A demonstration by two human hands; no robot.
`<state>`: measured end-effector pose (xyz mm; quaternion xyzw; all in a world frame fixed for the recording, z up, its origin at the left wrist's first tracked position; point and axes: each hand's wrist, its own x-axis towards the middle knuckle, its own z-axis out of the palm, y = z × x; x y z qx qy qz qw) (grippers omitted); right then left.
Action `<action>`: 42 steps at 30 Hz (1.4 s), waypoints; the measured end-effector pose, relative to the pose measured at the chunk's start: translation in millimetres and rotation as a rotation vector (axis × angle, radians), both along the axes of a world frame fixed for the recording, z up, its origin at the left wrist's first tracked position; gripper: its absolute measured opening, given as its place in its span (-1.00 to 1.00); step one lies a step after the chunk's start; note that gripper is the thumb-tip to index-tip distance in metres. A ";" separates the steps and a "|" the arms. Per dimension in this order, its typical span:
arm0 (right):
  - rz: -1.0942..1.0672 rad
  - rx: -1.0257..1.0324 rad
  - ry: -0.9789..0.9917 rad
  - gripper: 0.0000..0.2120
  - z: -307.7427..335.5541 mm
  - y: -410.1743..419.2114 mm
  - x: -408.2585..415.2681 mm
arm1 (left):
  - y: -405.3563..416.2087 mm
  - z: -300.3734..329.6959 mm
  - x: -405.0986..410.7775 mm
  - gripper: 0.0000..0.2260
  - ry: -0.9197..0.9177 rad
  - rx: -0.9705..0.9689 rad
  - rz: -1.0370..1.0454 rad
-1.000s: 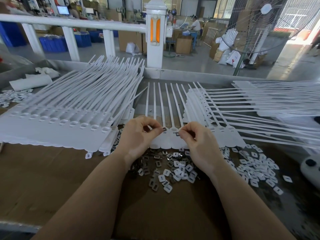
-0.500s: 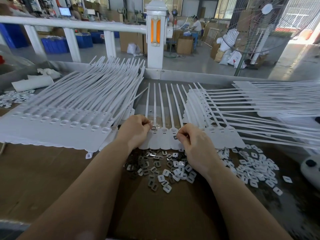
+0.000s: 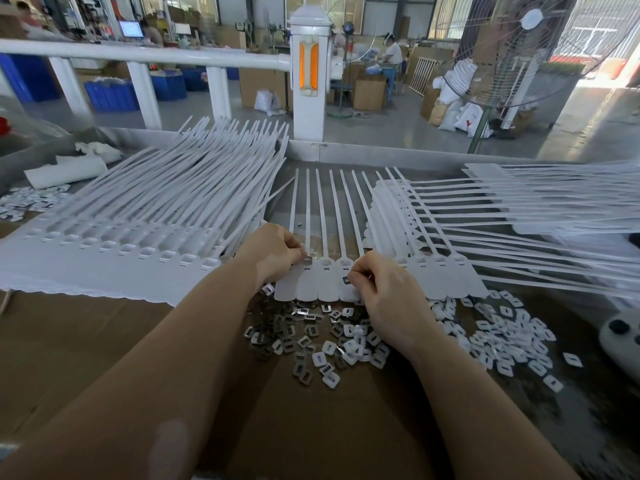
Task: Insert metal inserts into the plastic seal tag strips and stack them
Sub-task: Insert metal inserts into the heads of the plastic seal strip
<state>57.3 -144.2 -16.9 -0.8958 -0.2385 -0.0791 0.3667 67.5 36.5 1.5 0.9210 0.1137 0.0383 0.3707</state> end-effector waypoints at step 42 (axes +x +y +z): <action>-0.017 0.275 0.099 -0.88 3.8 -3.3 5.8 | -32.8 1.1 -22.6 -0.92 -0.167 -0.432 -0.232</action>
